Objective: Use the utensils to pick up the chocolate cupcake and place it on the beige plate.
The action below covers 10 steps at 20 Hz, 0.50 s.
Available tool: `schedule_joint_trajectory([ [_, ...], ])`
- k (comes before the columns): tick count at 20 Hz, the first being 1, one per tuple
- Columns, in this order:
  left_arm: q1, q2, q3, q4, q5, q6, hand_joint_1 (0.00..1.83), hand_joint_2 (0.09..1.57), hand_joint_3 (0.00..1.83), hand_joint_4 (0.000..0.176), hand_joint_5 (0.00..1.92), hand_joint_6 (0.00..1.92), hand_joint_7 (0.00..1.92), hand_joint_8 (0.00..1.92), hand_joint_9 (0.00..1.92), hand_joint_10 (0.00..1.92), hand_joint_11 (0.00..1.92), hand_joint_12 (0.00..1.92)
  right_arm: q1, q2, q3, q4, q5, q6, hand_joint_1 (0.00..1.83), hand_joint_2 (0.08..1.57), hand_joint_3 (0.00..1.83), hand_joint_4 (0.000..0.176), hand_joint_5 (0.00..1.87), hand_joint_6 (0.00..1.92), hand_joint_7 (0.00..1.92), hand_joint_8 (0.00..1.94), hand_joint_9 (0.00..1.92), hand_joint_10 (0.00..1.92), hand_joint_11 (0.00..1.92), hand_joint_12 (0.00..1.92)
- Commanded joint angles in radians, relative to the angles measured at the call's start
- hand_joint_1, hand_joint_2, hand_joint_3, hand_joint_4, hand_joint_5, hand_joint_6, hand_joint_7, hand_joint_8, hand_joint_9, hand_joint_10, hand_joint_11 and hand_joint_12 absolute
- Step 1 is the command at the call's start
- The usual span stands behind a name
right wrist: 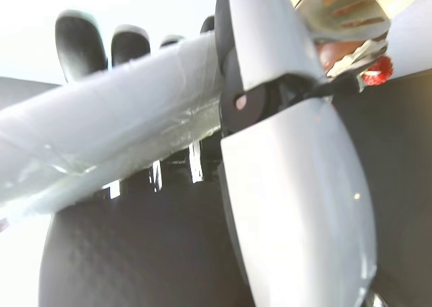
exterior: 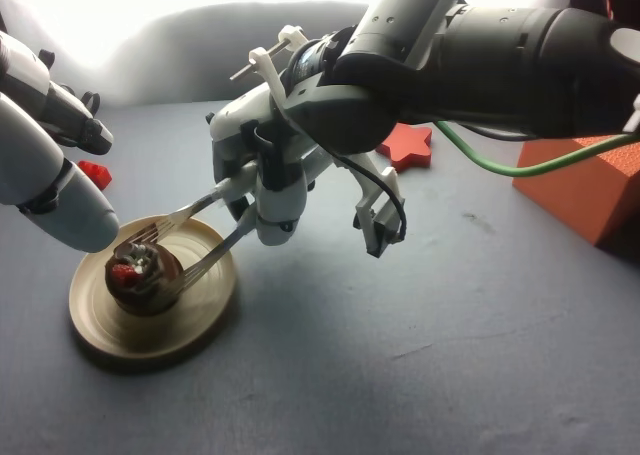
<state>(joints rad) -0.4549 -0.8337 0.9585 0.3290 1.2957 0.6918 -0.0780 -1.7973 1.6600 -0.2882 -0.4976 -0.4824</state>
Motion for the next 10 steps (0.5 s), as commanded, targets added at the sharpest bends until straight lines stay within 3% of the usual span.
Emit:
schedule_joint_trajectory([
  [1,-0.01,0.002,-0.002,0.029,-0.039,0.004,0.43,1.0,0.0,0.0,0.0,0.0,0.03,0.01,0.02,0.01,0.02,0.01,0.01,0.003,0.004,-0.009,0.093,0.006,1.34,1.23,0.0,0.0,0.82,1.1,0.67,1.49,0.68,1.59,0.66,1.56],
  [10,-0.009,0.0,-0.003,0.029,-0.039,0.004,0.39,1.01,0.0,0.0,0.0,0.0,0.0,0.0,0.0,0.0,0.0,0.0,-0.004,-0.006,0.027,-0.009,0.102,0.008,1.34,1.22,0.0,0.0,0.85,1.03,0.66,1.53,0.67,1.56,0.69,1.53],
])
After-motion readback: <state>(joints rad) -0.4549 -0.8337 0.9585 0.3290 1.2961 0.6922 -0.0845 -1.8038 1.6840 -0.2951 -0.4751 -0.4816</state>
